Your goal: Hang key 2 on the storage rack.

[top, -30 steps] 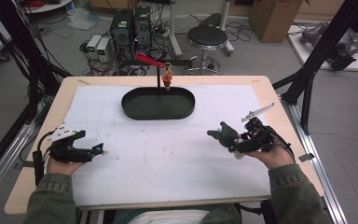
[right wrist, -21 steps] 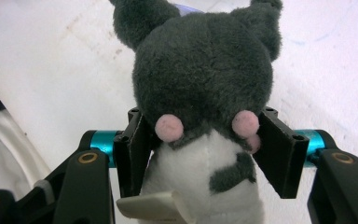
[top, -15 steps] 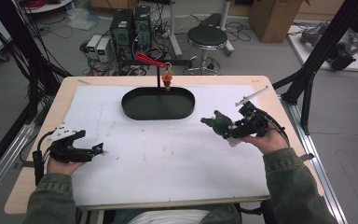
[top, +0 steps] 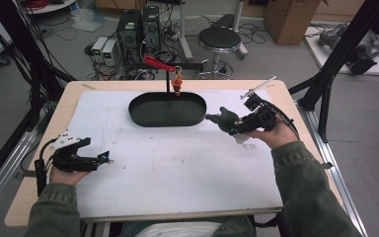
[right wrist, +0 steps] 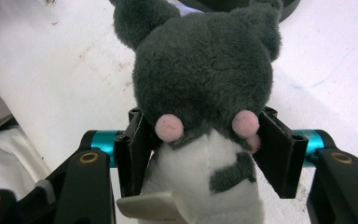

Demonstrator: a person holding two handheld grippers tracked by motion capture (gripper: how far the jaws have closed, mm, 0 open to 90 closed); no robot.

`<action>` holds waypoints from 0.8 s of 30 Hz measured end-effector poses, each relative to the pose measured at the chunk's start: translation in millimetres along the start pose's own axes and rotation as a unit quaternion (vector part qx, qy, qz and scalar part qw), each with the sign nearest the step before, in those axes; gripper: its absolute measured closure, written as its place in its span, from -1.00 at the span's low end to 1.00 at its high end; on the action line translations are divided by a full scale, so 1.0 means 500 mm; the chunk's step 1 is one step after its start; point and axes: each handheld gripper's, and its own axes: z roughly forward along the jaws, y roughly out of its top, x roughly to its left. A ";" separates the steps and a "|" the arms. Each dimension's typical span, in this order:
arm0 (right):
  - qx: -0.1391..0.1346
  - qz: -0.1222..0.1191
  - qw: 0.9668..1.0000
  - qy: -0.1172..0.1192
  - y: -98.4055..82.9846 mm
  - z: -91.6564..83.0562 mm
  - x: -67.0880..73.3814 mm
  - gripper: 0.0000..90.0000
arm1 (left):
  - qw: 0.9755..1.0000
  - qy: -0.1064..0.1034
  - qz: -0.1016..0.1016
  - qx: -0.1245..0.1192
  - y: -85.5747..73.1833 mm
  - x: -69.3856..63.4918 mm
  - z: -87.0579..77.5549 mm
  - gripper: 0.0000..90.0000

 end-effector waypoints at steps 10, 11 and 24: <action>0.000 0.001 1.000 -0.002 0.056 -0.014 -0.002 -0.08 | 1.000 0.000 0.000 0.000 0.000 0.001 -0.001 -0.85; -0.003 0.000 1.000 -0.003 0.060 -0.013 -0.003 -0.08 | 1.000 -0.001 -0.001 -0.001 0.000 0.001 -0.001 -0.86; -0.002 0.017 1.000 -0.006 0.119 -0.004 -0.027 -0.06 | 1.000 0.002 -0.002 -0.003 0.000 0.002 0.000 -0.85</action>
